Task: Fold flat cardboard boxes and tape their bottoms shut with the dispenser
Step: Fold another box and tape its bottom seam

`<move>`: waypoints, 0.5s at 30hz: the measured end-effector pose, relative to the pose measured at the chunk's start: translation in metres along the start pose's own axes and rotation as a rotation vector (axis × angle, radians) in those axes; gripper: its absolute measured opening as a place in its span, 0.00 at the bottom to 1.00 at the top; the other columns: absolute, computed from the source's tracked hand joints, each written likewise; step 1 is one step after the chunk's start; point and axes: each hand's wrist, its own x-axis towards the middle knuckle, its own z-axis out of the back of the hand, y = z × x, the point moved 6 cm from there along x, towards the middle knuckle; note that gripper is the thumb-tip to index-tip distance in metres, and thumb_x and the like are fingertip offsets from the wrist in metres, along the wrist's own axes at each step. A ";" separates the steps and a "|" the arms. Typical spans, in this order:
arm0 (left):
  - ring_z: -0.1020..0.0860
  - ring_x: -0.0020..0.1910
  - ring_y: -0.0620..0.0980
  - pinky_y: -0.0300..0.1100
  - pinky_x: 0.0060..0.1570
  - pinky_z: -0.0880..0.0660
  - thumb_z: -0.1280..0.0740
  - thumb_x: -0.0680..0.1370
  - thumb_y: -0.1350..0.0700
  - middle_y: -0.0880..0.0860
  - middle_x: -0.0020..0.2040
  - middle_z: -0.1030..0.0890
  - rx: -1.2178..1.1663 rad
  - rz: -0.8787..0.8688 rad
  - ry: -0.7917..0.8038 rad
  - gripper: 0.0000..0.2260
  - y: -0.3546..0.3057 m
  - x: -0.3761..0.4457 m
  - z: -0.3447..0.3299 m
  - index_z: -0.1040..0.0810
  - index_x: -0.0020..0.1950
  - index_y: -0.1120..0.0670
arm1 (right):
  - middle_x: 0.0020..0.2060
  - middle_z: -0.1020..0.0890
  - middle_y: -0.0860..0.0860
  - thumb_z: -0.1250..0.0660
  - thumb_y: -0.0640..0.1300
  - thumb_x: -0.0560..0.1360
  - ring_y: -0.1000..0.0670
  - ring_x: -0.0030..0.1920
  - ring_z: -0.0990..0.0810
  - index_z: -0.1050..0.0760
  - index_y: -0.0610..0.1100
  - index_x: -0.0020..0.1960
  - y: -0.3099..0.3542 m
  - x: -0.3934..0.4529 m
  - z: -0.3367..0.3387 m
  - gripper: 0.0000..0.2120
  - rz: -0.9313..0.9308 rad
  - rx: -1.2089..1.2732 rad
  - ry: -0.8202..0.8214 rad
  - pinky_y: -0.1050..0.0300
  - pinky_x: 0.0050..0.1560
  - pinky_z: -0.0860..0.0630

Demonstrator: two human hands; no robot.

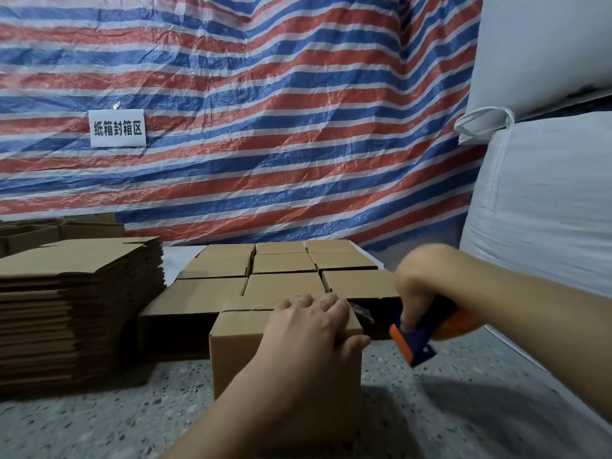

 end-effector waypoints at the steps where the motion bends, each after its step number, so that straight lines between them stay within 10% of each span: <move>1: 0.32 0.70 0.51 0.51 0.67 0.35 0.58 0.73 0.30 0.46 0.73 0.31 0.000 0.003 -0.001 0.35 -0.001 0.000 0.001 0.35 0.73 0.45 | 0.39 0.22 0.53 0.31 0.67 0.72 0.51 0.38 0.22 0.21 0.50 0.59 0.000 0.008 -0.010 0.26 0.003 0.058 -0.063 0.56 0.38 0.25; 7: 0.39 0.76 0.54 0.55 0.72 0.41 0.52 0.79 0.32 0.46 0.78 0.38 -0.034 0.008 0.037 0.29 0.000 0.000 -0.002 0.45 0.77 0.41 | 0.43 0.21 0.54 0.37 0.71 0.74 0.52 0.41 0.24 0.23 0.50 0.53 0.013 0.051 -0.062 0.25 -0.052 0.398 -0.532 0.56 0.38 0.28; 15: 0.35 0.74 0.53 0.53 0.70 0.38 0.54 0.77 0.32 0.46 0.76 0.34 -0.018 -0.001 0.000 0.29 -0.002 -0.002 0.002 0.41 0.75 0.41 | 0.43 0.18 0.54 0.44 0.73 0.75 0.51 0.43 0.19 0.24 0.50 0.45 0.031 0.074 -0.124 0.27 -0.161 0.480 -0.650 0.56 0.37 0.28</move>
